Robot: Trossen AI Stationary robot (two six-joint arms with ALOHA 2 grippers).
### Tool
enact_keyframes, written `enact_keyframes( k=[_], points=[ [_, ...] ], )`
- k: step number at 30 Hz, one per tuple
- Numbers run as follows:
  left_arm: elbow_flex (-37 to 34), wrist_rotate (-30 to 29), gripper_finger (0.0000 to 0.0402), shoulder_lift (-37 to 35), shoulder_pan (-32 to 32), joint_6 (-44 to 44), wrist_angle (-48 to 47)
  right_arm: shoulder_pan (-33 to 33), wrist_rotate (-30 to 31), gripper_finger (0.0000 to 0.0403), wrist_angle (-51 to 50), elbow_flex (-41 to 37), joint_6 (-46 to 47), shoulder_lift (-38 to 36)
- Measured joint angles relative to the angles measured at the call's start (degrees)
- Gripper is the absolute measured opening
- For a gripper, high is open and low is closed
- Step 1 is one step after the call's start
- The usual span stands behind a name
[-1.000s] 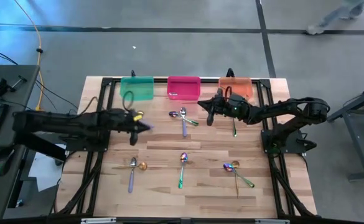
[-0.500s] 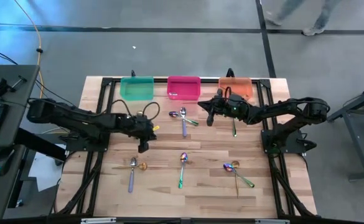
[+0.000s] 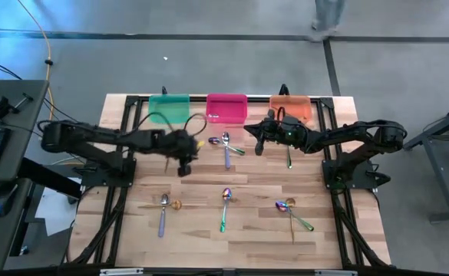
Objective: Sort silverware by color (type)
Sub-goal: Put the blue spoon into the green bin
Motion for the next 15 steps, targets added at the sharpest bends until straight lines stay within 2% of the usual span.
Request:
enact_keyframes(
  k=[4,7,15],
  points=[
    [6.40,6.12,0.0039,7.82,5.28,8.45,-0.14,0.00,0.00,0.0000,-0.83,0.00,-0.20,0.00],
    [11.56,6.68,0.0042,14.01,6.53,14.95,-0.22,0.00,0.00,0.0000,-2.30,0.02,-1.24,0.00],
    [23.20,5.32,0.0111,25.87,7.28,22.85,-0.67,-0.02,0.00,0.0000,-3.17,0.02,-2.21,0.02]
  ],
)
